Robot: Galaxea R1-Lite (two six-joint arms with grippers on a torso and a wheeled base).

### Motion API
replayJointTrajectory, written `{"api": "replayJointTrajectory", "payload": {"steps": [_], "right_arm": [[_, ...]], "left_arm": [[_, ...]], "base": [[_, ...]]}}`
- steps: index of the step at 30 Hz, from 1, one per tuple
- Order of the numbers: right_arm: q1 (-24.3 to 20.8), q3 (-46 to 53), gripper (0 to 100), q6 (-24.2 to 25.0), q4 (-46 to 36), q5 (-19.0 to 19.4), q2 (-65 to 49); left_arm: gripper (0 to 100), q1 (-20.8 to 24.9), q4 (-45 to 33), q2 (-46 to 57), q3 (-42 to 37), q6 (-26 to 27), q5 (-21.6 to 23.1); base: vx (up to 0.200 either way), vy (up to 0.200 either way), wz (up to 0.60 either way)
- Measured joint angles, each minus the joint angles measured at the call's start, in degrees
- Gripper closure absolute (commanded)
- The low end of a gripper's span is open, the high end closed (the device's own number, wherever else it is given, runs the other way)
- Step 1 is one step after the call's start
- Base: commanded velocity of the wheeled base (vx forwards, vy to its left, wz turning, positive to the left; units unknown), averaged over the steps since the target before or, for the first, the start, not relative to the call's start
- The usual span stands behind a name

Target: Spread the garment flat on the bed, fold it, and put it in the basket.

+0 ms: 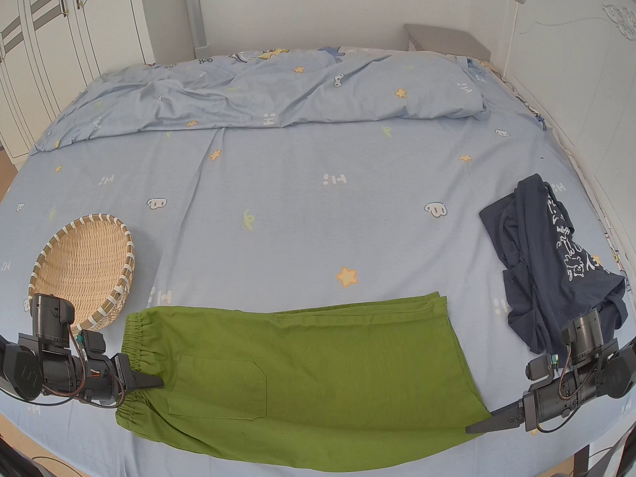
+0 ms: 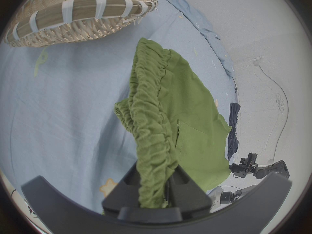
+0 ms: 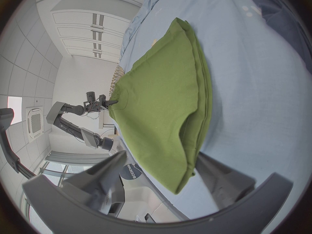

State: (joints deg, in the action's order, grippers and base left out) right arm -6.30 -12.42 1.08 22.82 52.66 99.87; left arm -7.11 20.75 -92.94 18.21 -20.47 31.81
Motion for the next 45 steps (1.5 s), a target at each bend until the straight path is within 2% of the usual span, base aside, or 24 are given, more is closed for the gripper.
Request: {"api": "replayJointTrajectory", "payload": {"steps": [6,11,17,25,29,35,42,45], "right_arm": [[0.9,-0.13,0,0.55,1.78,-0.2,-1.24],[1.9,-1.44,0,2.44,2.41,-3.6,-5.55],[2.04,-7.89,0,11.12,1.72,-7.07,-12.9],[1.29,-20.59,0,13.99,-9.08,-9.36,-19.44],[0.29,-22.99,0,14.18,-10.24,-10.35,-21.04],[-1.72,-22.61,0,14.15,-10.34,-12.4,-21.97],[-4.08,-22.14,0,14.13,-10.31,-15.42,-22.33],[-4.88,-21.92,0,14.13,-10.31,-16.32,-22.44]], "left_arm": [[100,-0.09,-2.72,3.19,0.44,0.28,0.05],[100,-0.85,-11.09,7.69,3.56,0.77,0.02],[100,-4.0,-21.26,12.3,9.4,6.3,0.02],[100,-7.89,-25.04,14.8,13.42,12.11,0.02],[100,-8.13,-25.67,15.36,13.95,14.07,0.02],[100,-5.05,-26.9,16.1,15.69,14.07,-0.35],[100,0.02,-39.9,17.36,25.06,13.93,-0.66],[100,3.56,-42.31,17.9,28.06,14.09,-0.74]], "base": [[0.0,0.0,0.0],[0.0,0.0,0.0],[0.0,0.0,0.0],[0.0,0.0,0.0],[0.0,0.0,0.0],[0.0,0.0,0.0],[0.0,0.0,0.0],[0.0,0.0,0.0]]}}
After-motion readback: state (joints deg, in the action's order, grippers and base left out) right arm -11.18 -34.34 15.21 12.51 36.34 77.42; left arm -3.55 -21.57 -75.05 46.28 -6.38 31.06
